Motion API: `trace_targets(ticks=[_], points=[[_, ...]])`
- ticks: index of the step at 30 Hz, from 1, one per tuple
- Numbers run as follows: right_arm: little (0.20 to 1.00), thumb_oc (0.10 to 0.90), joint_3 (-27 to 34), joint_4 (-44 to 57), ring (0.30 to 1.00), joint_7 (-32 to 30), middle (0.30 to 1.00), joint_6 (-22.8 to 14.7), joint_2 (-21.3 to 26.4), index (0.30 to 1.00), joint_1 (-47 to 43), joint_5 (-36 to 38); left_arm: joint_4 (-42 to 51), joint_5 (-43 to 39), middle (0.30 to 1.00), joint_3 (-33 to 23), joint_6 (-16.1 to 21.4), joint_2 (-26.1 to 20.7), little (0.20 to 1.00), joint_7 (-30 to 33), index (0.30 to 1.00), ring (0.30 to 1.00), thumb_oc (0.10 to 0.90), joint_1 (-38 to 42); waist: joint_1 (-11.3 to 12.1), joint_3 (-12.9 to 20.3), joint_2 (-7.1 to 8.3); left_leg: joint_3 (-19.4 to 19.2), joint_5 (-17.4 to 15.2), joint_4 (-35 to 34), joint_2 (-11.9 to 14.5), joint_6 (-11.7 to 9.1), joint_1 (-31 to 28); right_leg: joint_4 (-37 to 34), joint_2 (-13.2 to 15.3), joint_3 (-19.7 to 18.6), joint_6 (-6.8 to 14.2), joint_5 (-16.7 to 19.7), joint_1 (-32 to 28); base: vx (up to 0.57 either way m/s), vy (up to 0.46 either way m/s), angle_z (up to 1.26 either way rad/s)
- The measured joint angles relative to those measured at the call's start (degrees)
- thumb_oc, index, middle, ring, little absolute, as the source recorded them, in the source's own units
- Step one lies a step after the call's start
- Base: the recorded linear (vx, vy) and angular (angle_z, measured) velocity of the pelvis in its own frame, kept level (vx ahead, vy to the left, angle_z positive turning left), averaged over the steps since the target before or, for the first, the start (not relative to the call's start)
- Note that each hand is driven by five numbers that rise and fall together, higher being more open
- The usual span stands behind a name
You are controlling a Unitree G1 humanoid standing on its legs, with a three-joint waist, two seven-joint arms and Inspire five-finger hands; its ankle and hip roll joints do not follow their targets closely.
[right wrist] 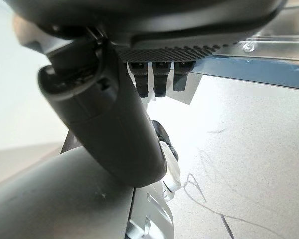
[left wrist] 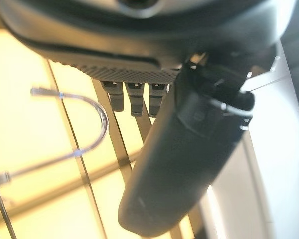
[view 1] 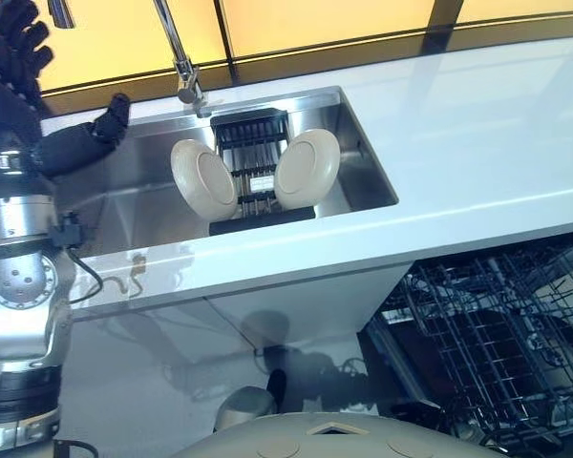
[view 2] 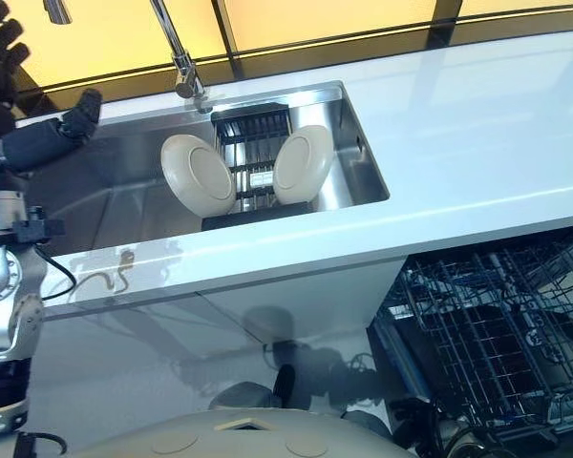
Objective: Pick up plates and place into dishwasher.
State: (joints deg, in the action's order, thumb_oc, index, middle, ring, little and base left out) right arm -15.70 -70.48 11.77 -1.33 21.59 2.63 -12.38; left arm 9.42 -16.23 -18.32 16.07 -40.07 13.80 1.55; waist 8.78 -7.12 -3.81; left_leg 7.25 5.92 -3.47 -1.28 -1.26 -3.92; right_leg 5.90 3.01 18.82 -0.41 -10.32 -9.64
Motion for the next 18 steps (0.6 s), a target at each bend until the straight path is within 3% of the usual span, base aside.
trace_targets(ticks=[3, 5, 10, 14, 18], points=[[0.9, 0.8, 0.0, 0.0, 0.9, 0.5, 0.9, 0.1, -0.1, 0.9, -0.1, -0.2, -2.7, 8.4, 0.9, -0.2, -1.7, -3.7, 0.9, 1.3, 0.9, 0.9, 0.8, -1.2, -0.3, 0.5, 0.23, -0.2, 0.2, -1.0, 0.1, 0.0, -0.4, -0.4, -0.2, -0.3, 0.0, 0.0, -0.1, 0.04, 0.046, -0.03], [0.9, 0.8, 0.0, 0.0, 0.9, 1.1, 0.9, 0.1, -0.1, 0.9, -0.2, -0.4, -6.3, 17.4, 0.9, -0.2, -4.0, -9.7, 0.9, 1.5, 0.9, 0.9, 0.8, -1.4, -0.6, 0.6, 0.39, -0.3, 0.2, -1.2, 0.1, 0.0, -0.4, -0.8, -0.3, -0.7, 0.0, 0.0, -0.1, 0.06, 0.042, -0.02], [0.9, 0.8, -0.3, 0.7, 0.9, 1.7, 0.9, 0.4, 0.1, 0.9, -0.6, -0.5, -13.3, 26.8, 0.9, 0.2, -5.4, -21.9, 0.9, -1.2, 0.9, 0.9, 0.8, -0.4, -2.0, 0.7, 0.45, -1.8, 0.2, -1.6, 0.1, 0.0, -0.5, -1.1, -0.3, -1.2, 0.1, 0.1, -0.1, 0.04, 0.04, -0.03], [0.9, 0.8, -0.3, 1.2, 0.9, 2.6, 0.9, 0.9, 0.2, 0.9, -0.9, -0.5, -15.4, 27.6, 0.9, 2.5, -6.0, -24.1, 0.9, -7.7, 0.9, 0.9, 0.8, 3.0, -3.0, 0.7, 0.43, -3.1, 0.2, -1.6, 0.2, 0.2, -0.5, -1.4, -0.5, -2.9, 0.1, 0.1, 0.0, 0.03, 0.049, -0.02], [0.9, 0.8, -0.3, 1.5, 0.9, 3.1, 0.9, 1.2, 0.3, 0.9, -1.3, -0.5, -15.9, 37.5, 0.9, 8.0, -3.5, -28.7, 0.9, -9.9, 0.9, 0.9, 0.8, 3.0, -3.9, 0.7, 0.43, -4.2, 0.2, -1.6, 0.2, 0.2, -0.6, -1.5, -0.7, -4.0, 0.1, 0.2, 0.3, 0.02, 0.032, -0.12]])
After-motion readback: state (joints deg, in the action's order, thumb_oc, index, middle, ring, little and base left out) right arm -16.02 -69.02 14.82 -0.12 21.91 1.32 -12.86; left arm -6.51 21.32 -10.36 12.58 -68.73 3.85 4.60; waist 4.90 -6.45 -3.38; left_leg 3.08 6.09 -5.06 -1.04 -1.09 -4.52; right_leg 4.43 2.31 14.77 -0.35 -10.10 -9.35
